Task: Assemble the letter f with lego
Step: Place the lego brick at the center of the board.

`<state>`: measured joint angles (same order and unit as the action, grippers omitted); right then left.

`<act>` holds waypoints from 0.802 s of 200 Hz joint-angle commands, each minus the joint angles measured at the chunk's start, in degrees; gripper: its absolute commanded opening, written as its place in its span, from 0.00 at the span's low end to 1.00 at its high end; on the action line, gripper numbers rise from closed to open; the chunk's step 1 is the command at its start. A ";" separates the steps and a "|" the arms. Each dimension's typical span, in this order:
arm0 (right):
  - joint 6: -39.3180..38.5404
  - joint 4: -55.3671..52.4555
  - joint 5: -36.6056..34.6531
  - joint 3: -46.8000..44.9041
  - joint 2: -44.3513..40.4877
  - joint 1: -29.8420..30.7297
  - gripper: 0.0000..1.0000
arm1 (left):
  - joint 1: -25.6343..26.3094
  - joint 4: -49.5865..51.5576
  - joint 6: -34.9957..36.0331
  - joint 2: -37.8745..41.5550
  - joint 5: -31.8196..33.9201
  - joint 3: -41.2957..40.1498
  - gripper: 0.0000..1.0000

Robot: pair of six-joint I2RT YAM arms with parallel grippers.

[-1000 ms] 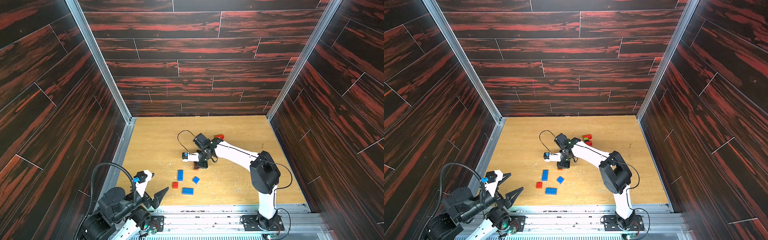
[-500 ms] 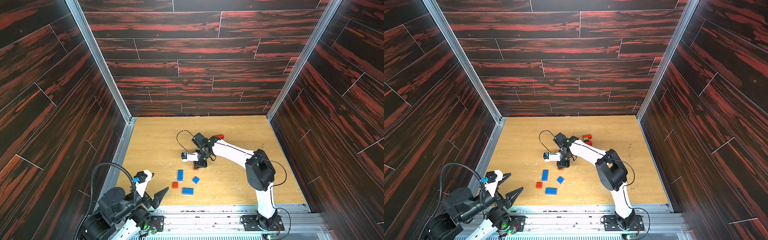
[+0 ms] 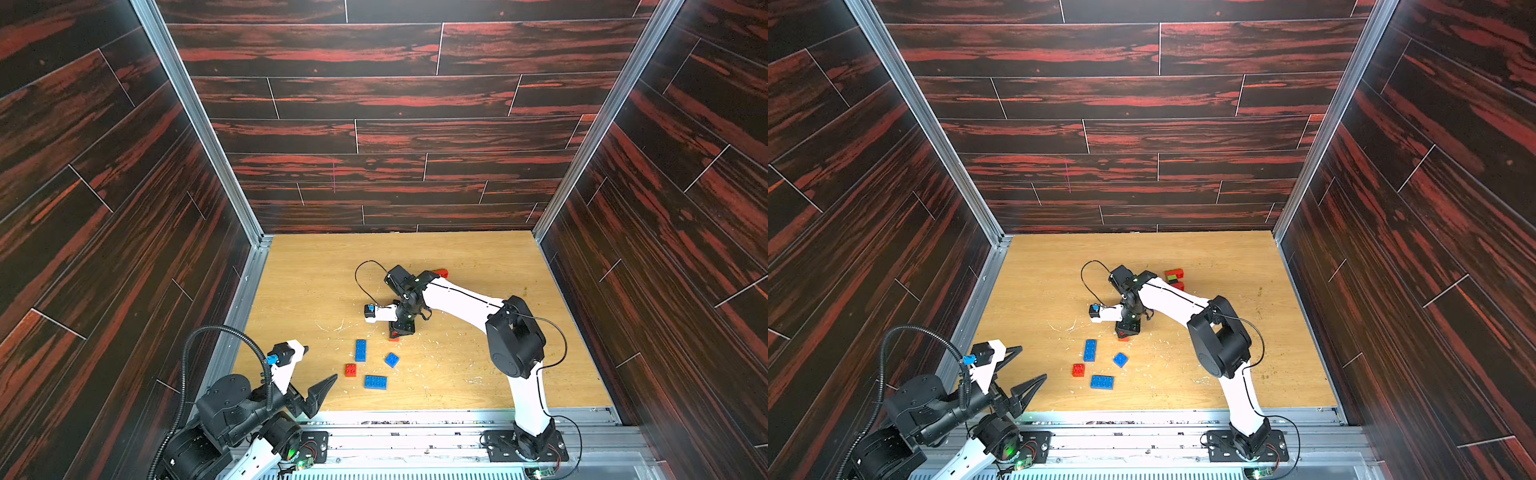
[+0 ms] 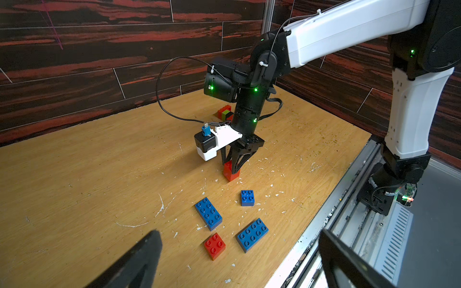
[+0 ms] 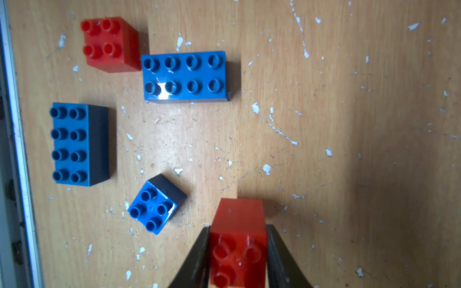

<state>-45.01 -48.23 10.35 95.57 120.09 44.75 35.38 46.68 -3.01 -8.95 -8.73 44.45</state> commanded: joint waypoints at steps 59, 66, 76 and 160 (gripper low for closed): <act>0.72 -0.53 0.12 0.93 2.78 -0.19 0.41 | 0.26 -0.27 0.13 -0.17 -0.28 0.29 1.00; 0.71 -0.60 0.15 0.93 2.86 -0.19 0.43 | 0.30 -0.27 0.16 -0.16 -0.31 0.29 1.00; 0.78 -0.71 0.13 0.94 3.08 -0.16 0.45 | 0.23 -0.27 0.17 -0.18 -0.28 0.29 1.00; 1.95 -2.04 -1.71 2.60 3.69 -0.19 0.50 | 0.24 -0.27 0.11 -0.17 -0.25 0.24 1.00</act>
<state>-43.90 -48.49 9.28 96.27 123.55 44.71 35.38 46.68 -3.01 -8.95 -8.73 44.47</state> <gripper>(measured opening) 0.502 0.997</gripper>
